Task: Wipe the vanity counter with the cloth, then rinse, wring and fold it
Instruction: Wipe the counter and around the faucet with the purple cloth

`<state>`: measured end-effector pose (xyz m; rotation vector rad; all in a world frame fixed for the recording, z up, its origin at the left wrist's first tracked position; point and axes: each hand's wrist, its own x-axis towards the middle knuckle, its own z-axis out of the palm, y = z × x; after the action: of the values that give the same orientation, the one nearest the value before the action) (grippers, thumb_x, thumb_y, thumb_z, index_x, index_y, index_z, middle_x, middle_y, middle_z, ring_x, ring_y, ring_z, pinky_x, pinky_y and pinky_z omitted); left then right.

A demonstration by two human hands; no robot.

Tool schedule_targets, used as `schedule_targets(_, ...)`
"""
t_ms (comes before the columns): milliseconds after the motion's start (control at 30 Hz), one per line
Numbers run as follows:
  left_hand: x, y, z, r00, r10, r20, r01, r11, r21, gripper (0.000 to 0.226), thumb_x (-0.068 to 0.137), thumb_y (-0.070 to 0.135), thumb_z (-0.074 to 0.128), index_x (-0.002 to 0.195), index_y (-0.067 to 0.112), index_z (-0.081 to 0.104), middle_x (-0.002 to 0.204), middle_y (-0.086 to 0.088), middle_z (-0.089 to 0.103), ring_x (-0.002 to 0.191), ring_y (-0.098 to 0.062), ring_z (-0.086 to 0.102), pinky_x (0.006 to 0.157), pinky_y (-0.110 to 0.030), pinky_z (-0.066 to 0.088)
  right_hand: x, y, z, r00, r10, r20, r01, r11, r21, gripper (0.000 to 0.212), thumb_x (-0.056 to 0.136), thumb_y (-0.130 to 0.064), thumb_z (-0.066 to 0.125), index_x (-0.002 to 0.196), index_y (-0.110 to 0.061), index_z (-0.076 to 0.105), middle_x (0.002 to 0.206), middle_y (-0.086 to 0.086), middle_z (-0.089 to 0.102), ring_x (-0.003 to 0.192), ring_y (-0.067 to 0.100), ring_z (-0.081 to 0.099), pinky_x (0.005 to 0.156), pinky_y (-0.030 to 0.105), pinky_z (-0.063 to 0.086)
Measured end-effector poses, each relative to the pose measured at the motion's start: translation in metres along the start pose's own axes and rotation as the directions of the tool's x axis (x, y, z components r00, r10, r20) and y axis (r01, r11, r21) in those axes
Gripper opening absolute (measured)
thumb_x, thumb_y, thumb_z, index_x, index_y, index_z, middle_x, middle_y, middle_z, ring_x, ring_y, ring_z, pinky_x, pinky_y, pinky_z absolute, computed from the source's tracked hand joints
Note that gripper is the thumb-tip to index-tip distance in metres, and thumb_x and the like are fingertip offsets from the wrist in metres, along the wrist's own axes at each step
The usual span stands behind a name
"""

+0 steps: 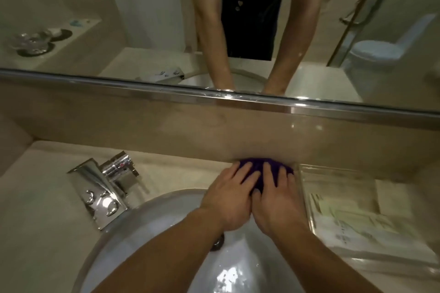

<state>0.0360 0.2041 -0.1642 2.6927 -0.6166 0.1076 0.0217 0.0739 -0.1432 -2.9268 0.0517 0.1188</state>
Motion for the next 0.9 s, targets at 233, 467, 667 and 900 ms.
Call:
schedule_targets(233, -0.003, -0.009, 0.028, 0.999, -0.037, -0.012, 0.035, 0.991, -0.127, 0.060, 0.094, 0.041, 0.037, 0.151, 0.022, 0.036, 0.158, -0.006, 0.036, 0.148, -0.024, 0.028, 0.121, -0.043, 0.029, 0.000, -0.001, 0.035, 0.978, 0.056, -0.199, -0.040, 0.996, 0.084, 0.069, 0.092, -0.037, 0.025, 0.151, -0.005, 0.042, 0.148, 0.031, 0.044, 0.136, 0.049, 0.041, 0.117, 0.054, 0.027)
schedule_targets(467, -0.010, -0.015, 0.032, 0.990, -0.090, -0.107, 0.072, 0.984, -0.165, 0.053, 0.099, 0.034, 0.040, 0.148, 0.015, 0.043, 0.154, -0.006, 0.041, 0.144, -0.021, 0.035, 0.117, -0.037, 0.032, 0.004, -0.013, 0.037, 0.969, 0.036, -0.243, -0.009, 0.993, 0.114, 0.067, 0.091, -0.039, 0.029, 0.146, -0.006, 0.048, 0.143, 0.028, 0.051, 0.129, 0.045, 0.049, 0.108, 0.055, 0.042)
schedule_targets(667, -0.029, -0.038, 0.025, 0.975, -0.127, -0.183, 0.099, 0.983, -0.151, 0.050, 0.098, 0.026, 0.041, 0.146, 0.011, 0.046, 0.149, -0.006, 0.046, 0.139, -0.021, 0.040, 0.116, -0.033, 0.032, 0.005, -0.041, 0.046, 0.974, -0.051, -0.220, 0.081, 0.988, 0.130, 0.069, 0.091, -0.044, 0.027, 0.149, -0.011, 0.045, 0.146, 0.024, 0.049, 0.131, 0.042, 0.048, 0.107, 0.054, 0.042)
schedule_targets(900, -0.058, -0.072, 0.005, 0.951, -0.193, -0.240, 0.175, 0.980, -0.095, 0.052, 0.091, 0.018, 0.054, 0.142, 0.011, 0.050, 0.148, -0.007, 0.047, 0.137, -0.022, 0.044, 0.113, -0.034, 0.039, 0.007, -0.075, 0.062, 0.953, -0.183, -0.242, 0.225, 0.961, 0.163, 0.065, 0.091, -0.043, 0.032, 0.146, -0.013, 0.049, 0.143, 0.021, 0.053, 0.127, 0.039, 0.052, 0.107, 0.052, 0.042)
